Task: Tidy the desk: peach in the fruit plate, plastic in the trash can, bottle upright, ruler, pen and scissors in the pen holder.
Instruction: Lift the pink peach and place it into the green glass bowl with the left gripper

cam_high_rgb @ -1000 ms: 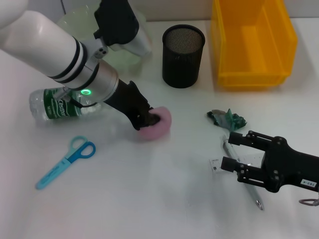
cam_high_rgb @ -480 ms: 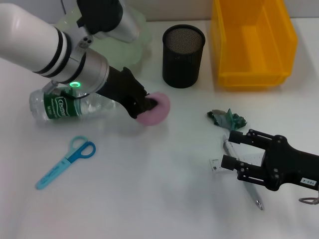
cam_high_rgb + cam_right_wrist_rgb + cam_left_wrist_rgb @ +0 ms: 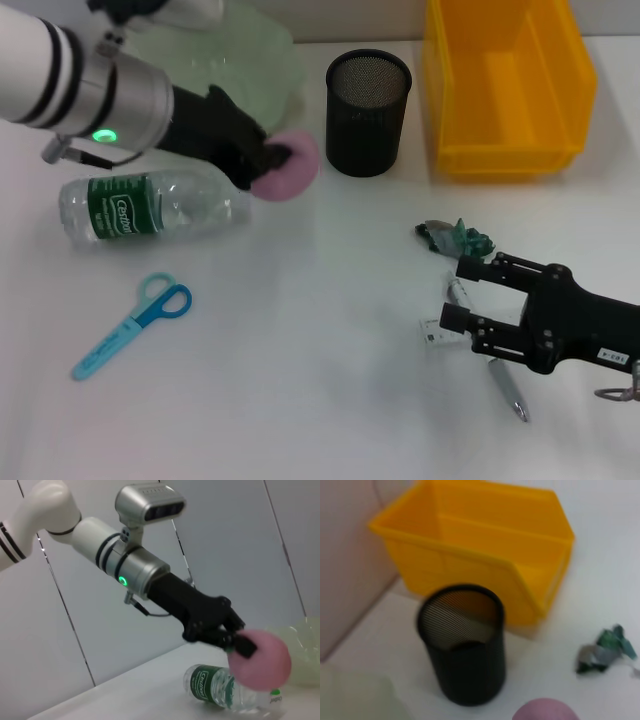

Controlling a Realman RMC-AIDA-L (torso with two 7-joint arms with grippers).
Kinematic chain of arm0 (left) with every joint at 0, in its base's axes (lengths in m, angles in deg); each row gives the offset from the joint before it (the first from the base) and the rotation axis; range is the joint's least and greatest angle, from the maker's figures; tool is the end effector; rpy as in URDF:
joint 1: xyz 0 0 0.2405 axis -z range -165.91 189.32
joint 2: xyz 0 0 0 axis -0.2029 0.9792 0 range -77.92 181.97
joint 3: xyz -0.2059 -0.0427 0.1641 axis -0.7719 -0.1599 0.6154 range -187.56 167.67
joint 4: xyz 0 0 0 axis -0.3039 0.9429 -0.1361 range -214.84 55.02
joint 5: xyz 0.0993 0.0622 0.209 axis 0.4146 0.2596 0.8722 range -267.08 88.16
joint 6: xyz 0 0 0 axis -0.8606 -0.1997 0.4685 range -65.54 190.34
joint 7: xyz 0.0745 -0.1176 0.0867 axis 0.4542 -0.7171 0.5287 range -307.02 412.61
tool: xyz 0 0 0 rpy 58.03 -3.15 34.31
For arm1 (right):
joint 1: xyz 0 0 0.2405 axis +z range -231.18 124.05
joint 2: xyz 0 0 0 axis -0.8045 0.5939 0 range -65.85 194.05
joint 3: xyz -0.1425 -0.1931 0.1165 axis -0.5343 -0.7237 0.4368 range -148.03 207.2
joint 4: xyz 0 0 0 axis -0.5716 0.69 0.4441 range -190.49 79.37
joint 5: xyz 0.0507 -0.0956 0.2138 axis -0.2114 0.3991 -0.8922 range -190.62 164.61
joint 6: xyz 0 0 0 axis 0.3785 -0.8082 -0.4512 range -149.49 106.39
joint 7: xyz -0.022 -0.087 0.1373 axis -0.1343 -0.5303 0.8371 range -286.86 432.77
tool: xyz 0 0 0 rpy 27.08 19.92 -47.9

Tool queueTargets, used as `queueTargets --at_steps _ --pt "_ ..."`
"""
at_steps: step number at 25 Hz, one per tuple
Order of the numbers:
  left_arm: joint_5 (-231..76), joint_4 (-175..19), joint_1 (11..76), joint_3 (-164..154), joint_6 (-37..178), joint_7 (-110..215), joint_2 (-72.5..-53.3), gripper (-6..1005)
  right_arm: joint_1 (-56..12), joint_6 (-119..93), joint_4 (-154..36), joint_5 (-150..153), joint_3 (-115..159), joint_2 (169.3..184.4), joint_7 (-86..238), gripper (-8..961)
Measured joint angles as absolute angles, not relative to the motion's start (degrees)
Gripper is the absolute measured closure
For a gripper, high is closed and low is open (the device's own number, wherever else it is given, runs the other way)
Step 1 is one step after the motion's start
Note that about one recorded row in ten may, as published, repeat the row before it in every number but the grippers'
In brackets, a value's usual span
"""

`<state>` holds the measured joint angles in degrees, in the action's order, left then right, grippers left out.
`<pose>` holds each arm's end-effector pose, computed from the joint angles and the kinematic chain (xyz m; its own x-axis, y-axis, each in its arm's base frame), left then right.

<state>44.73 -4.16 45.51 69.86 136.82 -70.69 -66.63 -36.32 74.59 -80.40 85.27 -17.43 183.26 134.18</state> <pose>-0.1495 0.4177 -0.0315 0.9615 0.2720 -0.0404 0.2375 -0.8954 -0.3766 0.3185 0.2692 -0.0527 0.6500 -0.3059 -0.6957 -0.4885 -0.8694 -0.0741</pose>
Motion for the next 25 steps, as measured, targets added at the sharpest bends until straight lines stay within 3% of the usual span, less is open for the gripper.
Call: queueTargets --at_steps 7,14,25 --pt "42.82 -2.31 44.86 66.21 134.62 -70.72 -66.67 948 -35.85 74.68 -80.4 85.18 -17.44 183.36 134.2 249" --pt "38.67 -6.62 43.47 65.17 113.53 -70.05 -66.68 945 -35.16 74.89 -80.11 85.15 -17.44 183.47 134.21 249" --pt "37.99 -17.61 45.67 65.24 102.43 -70.66 -66.74 939 -34.84 75.12 -79.8 85.15 -17.47 183.49 134.28 249"
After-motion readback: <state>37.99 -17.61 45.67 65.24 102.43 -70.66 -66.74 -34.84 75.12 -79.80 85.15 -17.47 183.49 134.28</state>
